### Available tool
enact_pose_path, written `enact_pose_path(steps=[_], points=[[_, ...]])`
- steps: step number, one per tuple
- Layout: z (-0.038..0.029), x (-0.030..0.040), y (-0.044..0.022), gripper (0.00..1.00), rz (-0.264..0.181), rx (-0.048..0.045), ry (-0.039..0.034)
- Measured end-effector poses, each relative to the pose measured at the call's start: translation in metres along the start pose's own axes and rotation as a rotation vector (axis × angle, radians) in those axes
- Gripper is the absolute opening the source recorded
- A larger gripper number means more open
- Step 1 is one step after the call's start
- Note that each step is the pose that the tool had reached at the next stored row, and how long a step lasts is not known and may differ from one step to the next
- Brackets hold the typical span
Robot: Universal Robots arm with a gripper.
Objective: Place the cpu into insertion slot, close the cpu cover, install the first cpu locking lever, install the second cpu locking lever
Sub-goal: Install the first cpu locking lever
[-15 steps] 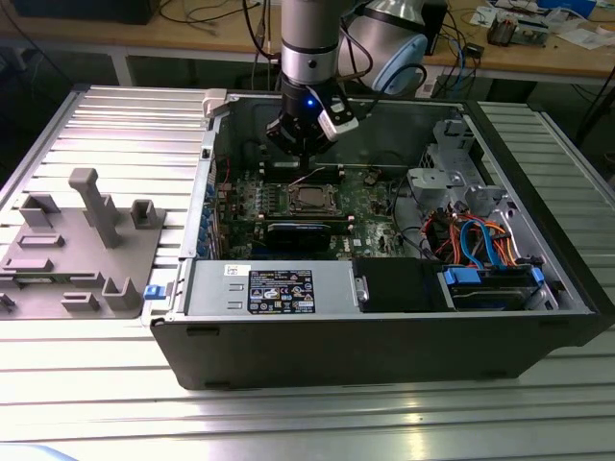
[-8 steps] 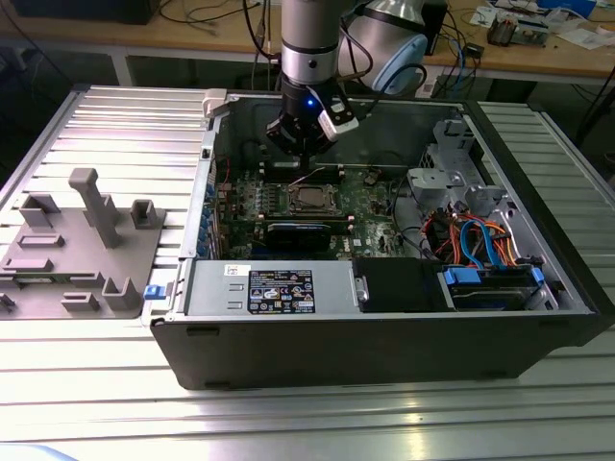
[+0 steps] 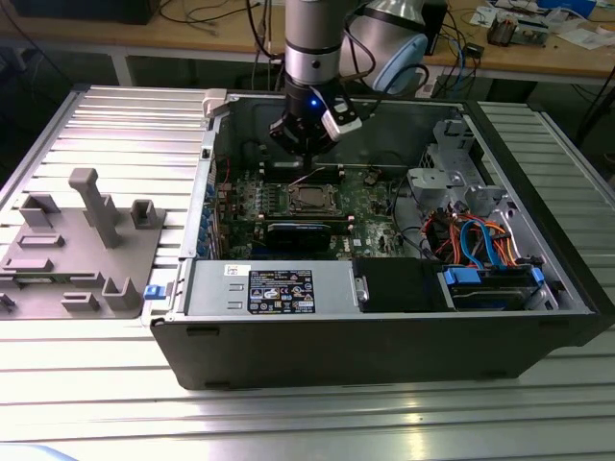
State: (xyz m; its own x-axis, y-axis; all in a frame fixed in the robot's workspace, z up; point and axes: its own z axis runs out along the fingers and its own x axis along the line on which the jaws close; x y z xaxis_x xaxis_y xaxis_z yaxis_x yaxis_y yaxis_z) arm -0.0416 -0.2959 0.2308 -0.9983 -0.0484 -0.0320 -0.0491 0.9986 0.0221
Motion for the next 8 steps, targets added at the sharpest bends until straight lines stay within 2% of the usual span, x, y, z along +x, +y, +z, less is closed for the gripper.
enact_pose_path(steps=[8], points=[[0.0033,-0.0043,0.002,0.11,0.001,0.0,0.0]])
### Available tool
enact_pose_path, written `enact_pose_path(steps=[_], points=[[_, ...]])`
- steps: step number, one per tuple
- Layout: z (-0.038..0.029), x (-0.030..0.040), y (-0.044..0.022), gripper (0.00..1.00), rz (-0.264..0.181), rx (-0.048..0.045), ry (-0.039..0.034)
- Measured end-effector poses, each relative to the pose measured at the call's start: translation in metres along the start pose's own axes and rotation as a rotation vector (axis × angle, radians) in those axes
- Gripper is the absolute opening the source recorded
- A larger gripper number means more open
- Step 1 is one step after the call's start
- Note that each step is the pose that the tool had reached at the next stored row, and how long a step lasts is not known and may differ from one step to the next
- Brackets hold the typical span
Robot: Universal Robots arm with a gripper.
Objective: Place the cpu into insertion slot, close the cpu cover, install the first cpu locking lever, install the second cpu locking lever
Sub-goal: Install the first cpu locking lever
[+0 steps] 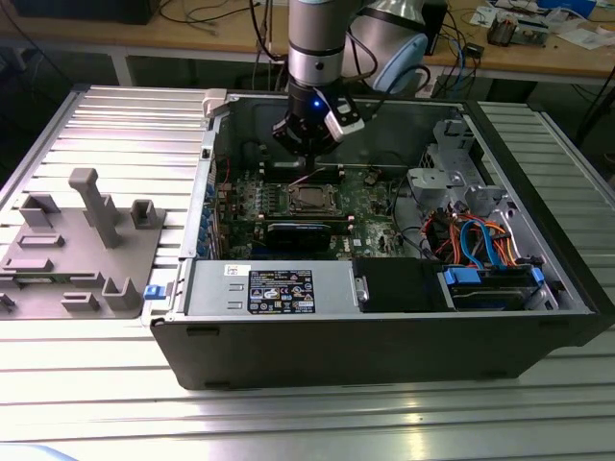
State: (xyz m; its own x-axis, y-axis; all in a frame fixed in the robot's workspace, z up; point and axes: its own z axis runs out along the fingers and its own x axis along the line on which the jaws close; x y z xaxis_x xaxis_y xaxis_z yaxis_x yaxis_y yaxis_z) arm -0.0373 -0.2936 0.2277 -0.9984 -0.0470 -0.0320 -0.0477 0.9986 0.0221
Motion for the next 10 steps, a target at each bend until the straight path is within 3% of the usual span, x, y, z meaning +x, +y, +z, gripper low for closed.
enact_pose_path(steps=[10], points=[[0.0031,-0.008,-0.0009,0.11,0.02,0.0006,-0.0004]])
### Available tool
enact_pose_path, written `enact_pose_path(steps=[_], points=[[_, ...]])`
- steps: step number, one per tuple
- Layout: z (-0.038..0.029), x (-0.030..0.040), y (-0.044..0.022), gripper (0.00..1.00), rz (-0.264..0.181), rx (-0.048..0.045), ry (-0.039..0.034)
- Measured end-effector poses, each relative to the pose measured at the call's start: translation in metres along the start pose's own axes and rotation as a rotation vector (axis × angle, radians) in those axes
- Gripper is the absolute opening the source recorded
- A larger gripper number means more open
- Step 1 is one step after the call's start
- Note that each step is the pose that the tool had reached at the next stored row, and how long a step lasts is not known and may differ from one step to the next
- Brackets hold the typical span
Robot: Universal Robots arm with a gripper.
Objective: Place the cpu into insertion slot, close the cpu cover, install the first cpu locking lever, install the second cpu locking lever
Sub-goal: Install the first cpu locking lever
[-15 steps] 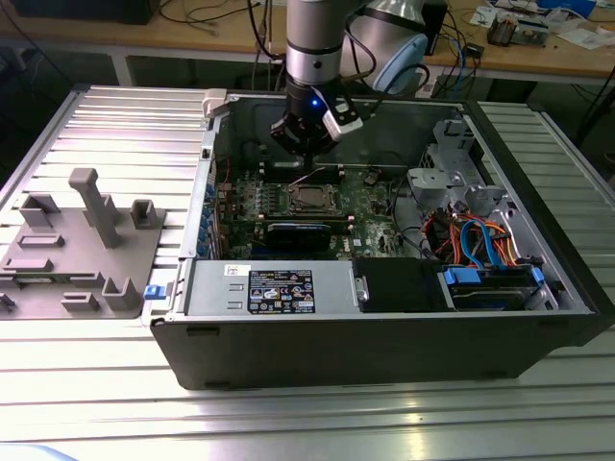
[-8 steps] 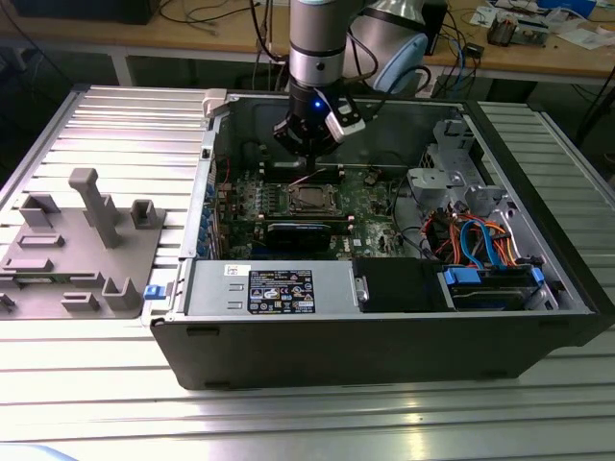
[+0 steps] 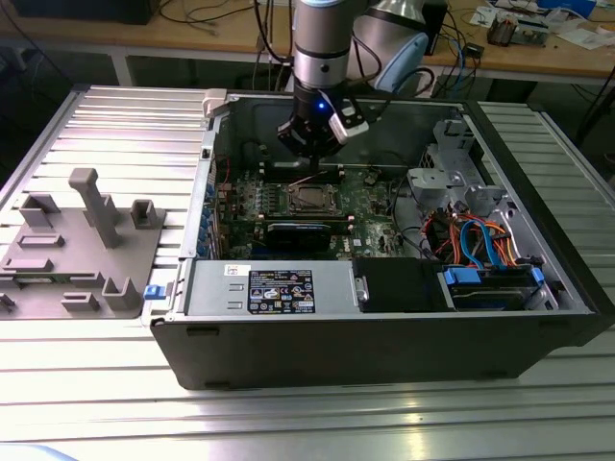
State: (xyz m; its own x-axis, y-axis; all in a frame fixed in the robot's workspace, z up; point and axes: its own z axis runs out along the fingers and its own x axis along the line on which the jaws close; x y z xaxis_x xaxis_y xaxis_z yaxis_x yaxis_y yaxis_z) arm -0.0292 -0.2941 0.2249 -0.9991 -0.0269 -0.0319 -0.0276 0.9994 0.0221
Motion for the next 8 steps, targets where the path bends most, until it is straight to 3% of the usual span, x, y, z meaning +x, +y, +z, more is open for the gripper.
enact_pose_path(steps=[8], points=[[0.0029,-0.0034,-0.0005,0.11,0.007,0.0002,-0.0003]])
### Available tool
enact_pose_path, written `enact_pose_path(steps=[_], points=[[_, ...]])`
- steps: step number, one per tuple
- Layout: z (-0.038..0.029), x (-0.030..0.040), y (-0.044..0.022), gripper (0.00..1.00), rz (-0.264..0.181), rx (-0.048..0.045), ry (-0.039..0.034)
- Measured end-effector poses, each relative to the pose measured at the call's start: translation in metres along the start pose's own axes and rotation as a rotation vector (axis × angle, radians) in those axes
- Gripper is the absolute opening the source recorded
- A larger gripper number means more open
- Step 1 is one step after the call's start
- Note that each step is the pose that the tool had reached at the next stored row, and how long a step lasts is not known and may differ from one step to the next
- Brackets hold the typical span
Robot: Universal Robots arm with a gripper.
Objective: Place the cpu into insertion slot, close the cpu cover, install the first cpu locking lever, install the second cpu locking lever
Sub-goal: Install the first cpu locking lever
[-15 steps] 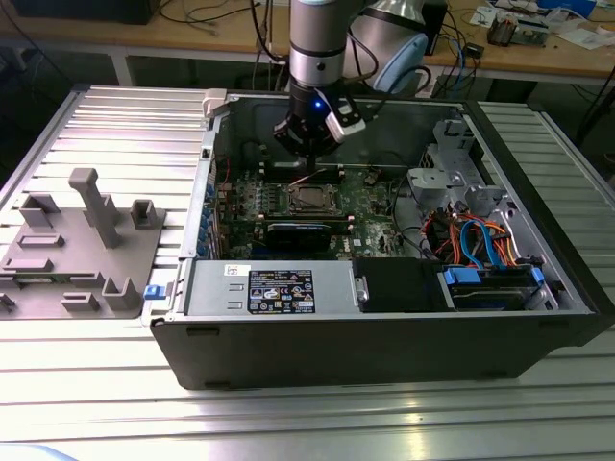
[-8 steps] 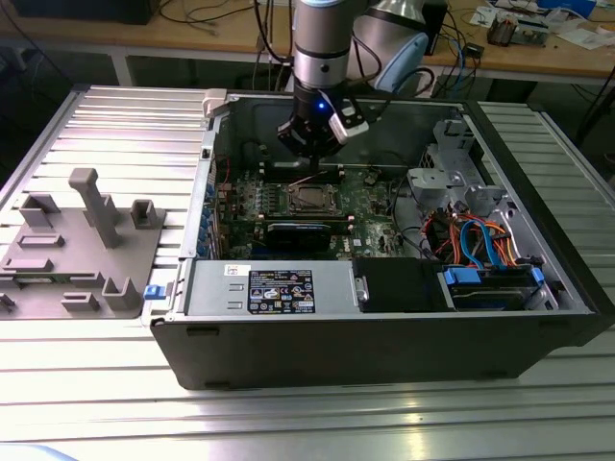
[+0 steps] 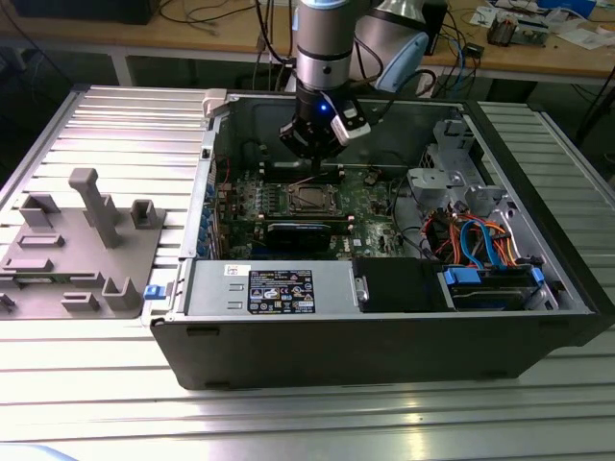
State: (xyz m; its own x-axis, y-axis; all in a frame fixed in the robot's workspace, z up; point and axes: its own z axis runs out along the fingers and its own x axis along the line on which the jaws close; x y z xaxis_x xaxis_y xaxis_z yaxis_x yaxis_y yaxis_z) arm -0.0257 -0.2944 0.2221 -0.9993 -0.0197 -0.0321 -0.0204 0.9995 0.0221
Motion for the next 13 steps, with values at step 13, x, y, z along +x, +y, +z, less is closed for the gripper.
enact_pose_path(steps=[13], points=[[0.0083,-0.0097,-0.0043,0.11,0.024,-0.0096,0.0041]])
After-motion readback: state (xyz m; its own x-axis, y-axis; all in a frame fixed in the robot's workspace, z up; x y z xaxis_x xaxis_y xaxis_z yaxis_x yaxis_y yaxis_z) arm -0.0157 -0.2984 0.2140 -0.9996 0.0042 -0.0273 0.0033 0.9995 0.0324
